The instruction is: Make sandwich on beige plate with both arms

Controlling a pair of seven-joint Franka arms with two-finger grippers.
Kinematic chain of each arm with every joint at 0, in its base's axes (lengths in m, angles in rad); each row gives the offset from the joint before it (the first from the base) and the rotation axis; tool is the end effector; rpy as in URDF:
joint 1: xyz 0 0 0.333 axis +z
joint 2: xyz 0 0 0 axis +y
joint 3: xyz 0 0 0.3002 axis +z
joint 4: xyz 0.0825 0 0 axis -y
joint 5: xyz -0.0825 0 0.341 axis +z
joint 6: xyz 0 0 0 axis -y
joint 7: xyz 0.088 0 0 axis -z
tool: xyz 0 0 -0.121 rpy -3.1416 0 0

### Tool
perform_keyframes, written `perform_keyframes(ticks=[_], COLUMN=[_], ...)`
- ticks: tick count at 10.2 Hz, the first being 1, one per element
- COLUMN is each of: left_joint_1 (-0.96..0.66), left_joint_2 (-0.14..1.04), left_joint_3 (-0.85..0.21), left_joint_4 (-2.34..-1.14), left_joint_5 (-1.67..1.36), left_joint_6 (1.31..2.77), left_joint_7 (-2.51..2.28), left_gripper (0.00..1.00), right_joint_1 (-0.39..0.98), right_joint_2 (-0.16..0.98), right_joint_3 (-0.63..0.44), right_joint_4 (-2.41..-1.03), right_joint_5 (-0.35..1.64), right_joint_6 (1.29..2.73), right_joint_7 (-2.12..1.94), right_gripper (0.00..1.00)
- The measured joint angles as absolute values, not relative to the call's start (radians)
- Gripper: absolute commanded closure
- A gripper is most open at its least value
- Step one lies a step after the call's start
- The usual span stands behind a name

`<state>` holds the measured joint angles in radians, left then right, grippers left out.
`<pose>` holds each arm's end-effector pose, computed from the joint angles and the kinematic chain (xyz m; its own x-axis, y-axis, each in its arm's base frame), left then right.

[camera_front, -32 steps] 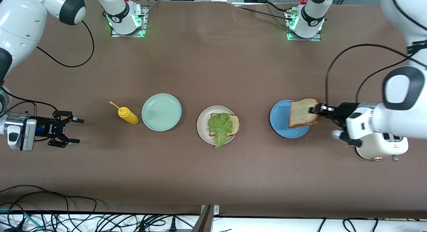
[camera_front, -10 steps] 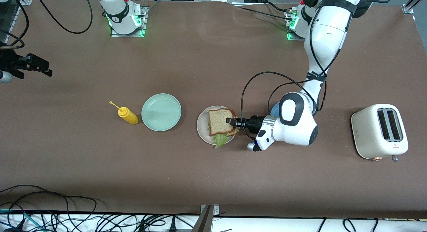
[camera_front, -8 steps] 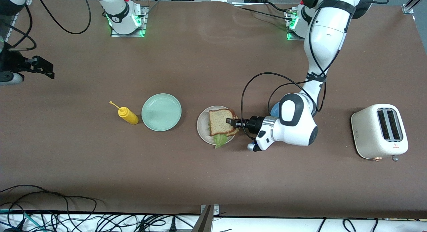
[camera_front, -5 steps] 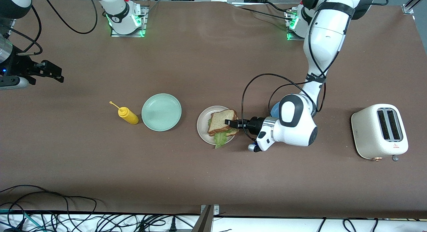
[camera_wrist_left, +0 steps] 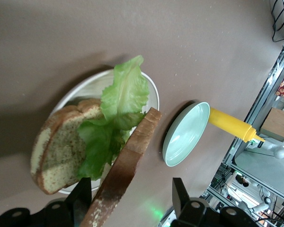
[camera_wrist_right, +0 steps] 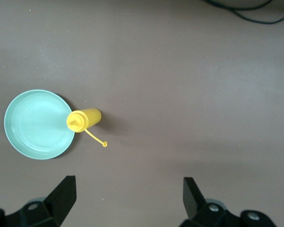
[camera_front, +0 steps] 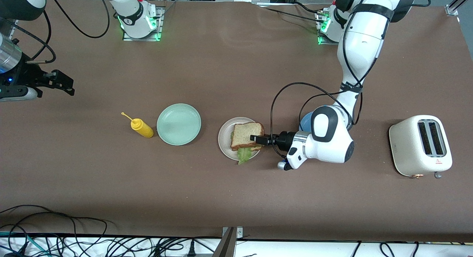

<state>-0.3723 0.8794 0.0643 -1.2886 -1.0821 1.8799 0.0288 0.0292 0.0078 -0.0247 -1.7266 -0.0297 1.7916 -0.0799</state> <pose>0.6275 -0.2933 0.2321 0.9236 -0.0277 -0.3824 0.2781 -0.6383 0.7178 0.5295 -0.0005 0.5427 0.9944 0.0907 0.0545 0.0890 -0.9955 0.0340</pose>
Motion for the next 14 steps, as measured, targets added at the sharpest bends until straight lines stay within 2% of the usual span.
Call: perform_keyframes(ticks=[1,2,5,9,14], left_joint_1=[-0.366,-0.356,-0.329,-0.322,-0.246], left_joint_2=[0.879,0.879,0.877,0.821,0.714], left_joint_3=[0.073,0.082,0.129,0.161,0.182], left_joint_4=[-1.284,-1.279,-1.272,-1.252,-1.251], left_joint_5=[-1.082,-1.082,-1.055,-0.731,-0.439], left_joint_6=[1.88,1.881,1.881,1.873,1.713], left_joint_7=[0.029,0.029,0.031,0.028,0.028], left_gripper=[0.01,0.0,0.0,0.0,0.0], right_joint_1=[0.028,0.028,0.028,0.028,0.027], right_joint_2=[0.022,0.033,0.044,0.044,0.045], right_joint_3=[-0.027,-0.029,-0.029,-0.029,-0.03], right_joint_4=[-1.707,-1.693,-1.682,-1.681,-1.681], right_joint_5=[-0.03,-0.03,-0.03,-0.03,-0.023], right_joint_6=[1.792,1.792,1.78,1.778,1.775], right_joint_7=[-0.08,-0.08,-0.08,-0.08,-0.079], right_gripper=[0.0,0.0,0.0,0.0,0.0])
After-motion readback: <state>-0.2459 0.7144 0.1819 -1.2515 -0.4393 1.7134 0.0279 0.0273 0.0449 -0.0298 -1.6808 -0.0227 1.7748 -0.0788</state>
